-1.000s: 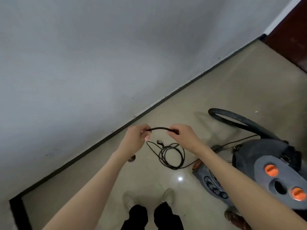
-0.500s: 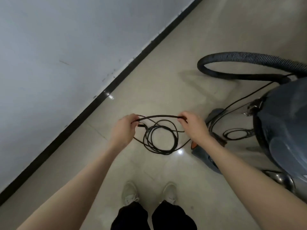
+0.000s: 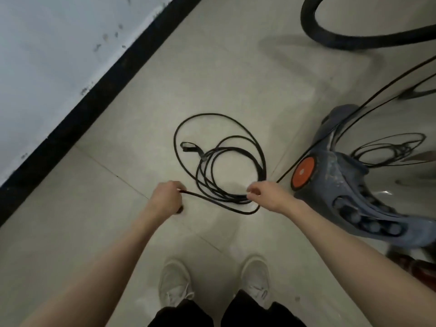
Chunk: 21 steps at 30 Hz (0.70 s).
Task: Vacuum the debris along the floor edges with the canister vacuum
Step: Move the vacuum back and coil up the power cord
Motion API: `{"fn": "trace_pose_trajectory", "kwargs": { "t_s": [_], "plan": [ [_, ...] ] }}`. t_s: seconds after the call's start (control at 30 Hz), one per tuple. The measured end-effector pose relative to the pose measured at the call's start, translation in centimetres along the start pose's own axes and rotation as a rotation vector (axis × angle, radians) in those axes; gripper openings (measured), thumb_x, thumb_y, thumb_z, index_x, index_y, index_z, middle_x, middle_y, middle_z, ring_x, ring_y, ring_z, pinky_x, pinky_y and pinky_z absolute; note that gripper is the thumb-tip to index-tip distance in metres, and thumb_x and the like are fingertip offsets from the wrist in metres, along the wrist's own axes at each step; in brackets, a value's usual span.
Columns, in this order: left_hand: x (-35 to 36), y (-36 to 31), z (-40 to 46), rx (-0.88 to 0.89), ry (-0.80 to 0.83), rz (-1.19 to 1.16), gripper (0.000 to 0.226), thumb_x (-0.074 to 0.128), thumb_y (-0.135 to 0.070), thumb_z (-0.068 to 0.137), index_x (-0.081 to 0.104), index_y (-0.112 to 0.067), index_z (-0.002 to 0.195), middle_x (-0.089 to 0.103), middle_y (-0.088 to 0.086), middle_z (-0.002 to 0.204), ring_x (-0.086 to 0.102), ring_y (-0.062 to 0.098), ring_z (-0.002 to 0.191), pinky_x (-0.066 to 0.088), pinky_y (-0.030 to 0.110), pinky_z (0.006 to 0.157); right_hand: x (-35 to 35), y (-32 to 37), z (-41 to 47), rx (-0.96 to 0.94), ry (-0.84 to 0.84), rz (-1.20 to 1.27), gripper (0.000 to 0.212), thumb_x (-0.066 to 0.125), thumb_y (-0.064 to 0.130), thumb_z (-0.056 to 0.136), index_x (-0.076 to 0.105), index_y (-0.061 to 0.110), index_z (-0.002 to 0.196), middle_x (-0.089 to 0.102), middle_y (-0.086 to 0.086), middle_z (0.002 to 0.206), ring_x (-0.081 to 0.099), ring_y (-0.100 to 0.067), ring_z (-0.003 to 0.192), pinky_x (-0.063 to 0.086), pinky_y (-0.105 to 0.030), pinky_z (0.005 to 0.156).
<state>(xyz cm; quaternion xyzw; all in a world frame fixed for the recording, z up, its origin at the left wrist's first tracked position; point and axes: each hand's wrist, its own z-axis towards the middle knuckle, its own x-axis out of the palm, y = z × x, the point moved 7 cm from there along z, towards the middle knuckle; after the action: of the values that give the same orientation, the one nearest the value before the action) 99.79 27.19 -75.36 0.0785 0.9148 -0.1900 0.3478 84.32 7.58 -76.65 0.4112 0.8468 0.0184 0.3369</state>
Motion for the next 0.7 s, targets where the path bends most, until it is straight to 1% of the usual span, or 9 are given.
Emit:
{"fn": "trace_pose_trajectory", "kwargs": {
  "t_s": [0.07, 0.13, 0.2, 0.27, 0.3, 0.4, 0.53, 0.6, 0.7],
  "plan": [
    [0.6, 2.3, 1.2, -0.105, -0.074, -0.149, 0.031, 0.046, -0.015, 0.090, 0.070, -0.013, 0.109, 0.069, 0.014, 0.100, 0.060, 0.029, 0.087, 0.044, 0.027, 0.076, 0.3, -1.0, 3.3, 0.017, -0.096, 0.029, 0.037, 0.049, 0.030, 0.100, 0.055, 0.015, 0.133, 0.061, -0.007, 0.130, 0.055, -0.025, 0.119, 0.041, -0.030, 0.094],
    [-0.2, 2.9, 1.7, -0.107, -0.227, -0.223, 0.030, 0.051, -0.029, 0.091, 0.072, -0.011, 0.102, 0.068, 0.008, 0.087, 0.060, 0.025, 0.082, 0.043, 0.026, 0.074, 0.2, -2.1, 6.1, 0.038, -0.203, 0.055, 0.040, 0.049, 0.028, 0.100, 0.051, 0.011, 0.137, 0.057, -0.011, 0.135, 0.052, -0.028, 0.123, 0.040, -0.033, 0.098],
    [-1.7, 2.3, 1.8, 0.006, -0.394, -0.239, 0.028, 0.056, -0.038, 0.090, 0.070, -0.013, 0.088, 0.065, 0.000, 0.075, 0.061, 0.020, 0.079, 0.044, 0.026, 0.073, 0.1, -2.9, 8.1, 0.063, -0.266, 0.052, 0.043, 0.048, 0.025, 0.100, 0.047, 0.009, 0.140, 0.050, -0.015, 0.140, 0.047, -0.031, 0.128, 0.037, -0.035, 0.103],
    [-3.1, 1.0, 2.1, 0.140, -0.501, -0.256, 0.022, 0.059, -0.033, 0.090, 0.067, -0.014, 0.080, 0.066, -0.002, 0.071, 0.062, 0.015, 0.072, 0.044, 0.024, 0.070, -0.1, -3.6, 9.1, 0.085, -0.321, 0.039, 0.046, 0.047, 0.023, 0.099, 0.042, 0.008, 0.143, 0.044, -0.017, 0.143, 0.042, -0.033, 0.130, 0.036, -0.039, 0.107],
    [-3.7, 0.4, 2.5, 0.198, -0.528, -0.253, 0.017, 0.059, -0.026, 0.090, 0.066, -0.014, 0.081, 0.066, -0.003, 0.073, 0.060, 0.013, 0.070, 0.042, 0.018, 0.068, -0.3, -4.0, 9.4, 0.101, -0.356, 0.039, 0.048, 0.047, 0.023, 0.099, 0.040, 0.007, 0.144, 0.042, -0.017, 0.144, 0.040, -0.034, 0.131, 0.036, -0.042, 0.107],
    [-4.6, -0.9, 3.8, 0.320, -0.558, -0.310, 0.008, 0.057, -0.012, 0.092, 0.063, -0.014, 0.097, 0.065, -0.002, 0.085, 0.058, 0.009, 0.073, 0.038, 0.004, 0.066, -1.1, -5.1, 9.9, 0.136, -0.441, 0.059, 0.053, 0.049, 0.024, 0.099, 0.033, 0.005, 0.146, 0.035, -0.018, 0.147, 0.035, -0.037, 0.132, 0.035, -0.045, 0.108],
    [-4.1, -1.7, 6.9, 0.345, -0.518, -0.424, 0.027, 0.052, -0.007, 0.095, 0.050, -0.013, 0.121, 0.064, 0.001, 0.089, 0.060, 0.012, 0.077, 0.045, 0.019, 0.073, -1.3, -6.0, 11.3, 0.166, -0.414, 0.133, 0.073, 0.056, 0.033, 0.096, 0.019, 0.002, 0.150, 0.029, -0.021, 0.150, 0.029, -0.038, 0.136, 0.029, -0.041, 0.110],
    [-2.9, -1.9, 9.2, 0.332, -0.480, -0.395, 0.029, 0.049, -0.004, 0.095, 0.055, -0.010, 0.123, 0.066, 0.004, 0.090, 0.062, 0.015, 0.077, 0.048, 0.025, 0.078, -1.2, -6.0, 12.0, 0.196, -0.415, 0.145, 0.074, 0.061, 0.035, 0.093, 0.025, 0.000, 0.147, 0.033, -0.021, 0.145, 0.032, -0.038, 0.133, 0.030, -0.041, 0.107],
    [-0.3, -2.2, 12.1, 0.312, -0.398, -0.296, 0.030, 0.047, -0.002, 0.095, 0.062, -0.009, 0.119, 0.070, 0.008, 0.101, 0.063, 0.022, 0.097, 0.046, 0.029, 0.088, -1.0, -5.7, 12.5, 0.243, -0.440, 0.151, 0.062, 0.063, 0.027, 0.091, 0.035, 0.001, 0.140, 0.036, -0.020, 0.140, 0.035, -0.036, 0.129, 0.033, -0.040, 0.105]
  ]
}}
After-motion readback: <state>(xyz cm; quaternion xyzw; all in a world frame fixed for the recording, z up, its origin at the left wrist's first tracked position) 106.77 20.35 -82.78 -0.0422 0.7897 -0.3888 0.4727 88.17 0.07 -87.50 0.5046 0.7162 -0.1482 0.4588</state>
